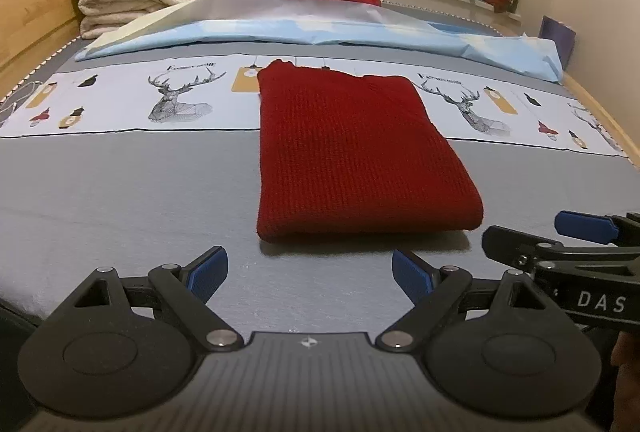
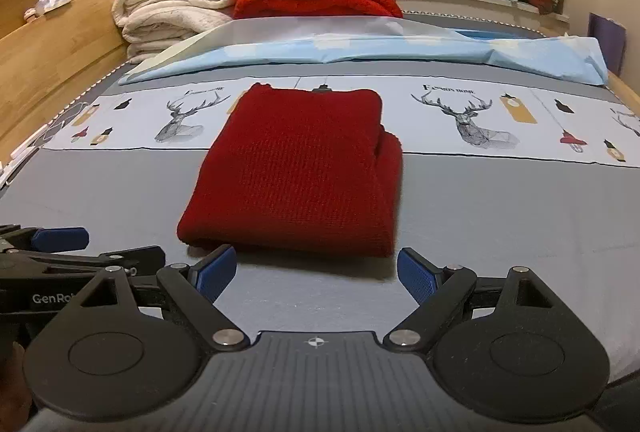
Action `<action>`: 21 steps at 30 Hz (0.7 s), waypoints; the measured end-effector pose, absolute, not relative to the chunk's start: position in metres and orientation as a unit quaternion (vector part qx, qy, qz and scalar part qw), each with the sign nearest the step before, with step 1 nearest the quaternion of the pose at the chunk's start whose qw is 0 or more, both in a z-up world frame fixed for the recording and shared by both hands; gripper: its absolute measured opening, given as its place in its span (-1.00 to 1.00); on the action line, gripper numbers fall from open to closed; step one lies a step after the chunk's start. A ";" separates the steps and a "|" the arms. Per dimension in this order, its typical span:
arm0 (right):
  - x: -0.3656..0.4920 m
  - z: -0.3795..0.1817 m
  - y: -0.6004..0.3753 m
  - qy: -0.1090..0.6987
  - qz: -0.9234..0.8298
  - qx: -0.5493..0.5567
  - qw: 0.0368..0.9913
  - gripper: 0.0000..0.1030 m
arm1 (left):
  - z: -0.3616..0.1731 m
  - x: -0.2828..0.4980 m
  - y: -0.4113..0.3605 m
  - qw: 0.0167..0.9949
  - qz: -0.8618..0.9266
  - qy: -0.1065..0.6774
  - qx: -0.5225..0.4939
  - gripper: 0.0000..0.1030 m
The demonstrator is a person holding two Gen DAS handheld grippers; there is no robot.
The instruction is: Fold small clothes
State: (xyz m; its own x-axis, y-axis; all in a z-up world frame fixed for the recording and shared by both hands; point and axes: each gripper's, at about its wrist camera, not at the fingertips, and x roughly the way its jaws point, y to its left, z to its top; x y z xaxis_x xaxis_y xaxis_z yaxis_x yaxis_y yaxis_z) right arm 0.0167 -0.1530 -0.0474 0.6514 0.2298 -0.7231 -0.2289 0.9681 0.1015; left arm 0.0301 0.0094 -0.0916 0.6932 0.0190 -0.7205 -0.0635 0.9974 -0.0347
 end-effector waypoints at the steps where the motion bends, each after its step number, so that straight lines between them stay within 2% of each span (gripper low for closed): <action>1: 0.016 -0.047 -0.152 0.397 0.128 0.000 0.909 0.71 | -0.092 0.031 0.010 0.919 0.023 0.392 -0.028 0.79; 21: 0.021 -0.049 -0.147 0.405 0.130 0.007 0.905 0.71 | -0.097 0.036 0.009 0.915 0.024 0.400 -0.041 0.79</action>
State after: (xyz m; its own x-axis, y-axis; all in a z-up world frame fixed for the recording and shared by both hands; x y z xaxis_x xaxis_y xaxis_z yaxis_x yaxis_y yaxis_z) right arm 0.0206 -0.1470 -0.0486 0.6383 0.2412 -0.7311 -0.2306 0.9659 0.1174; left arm 0.0358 0.0095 -0.0967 0.6781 0.0107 -0.7349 -0.0766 0.9955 -0.0562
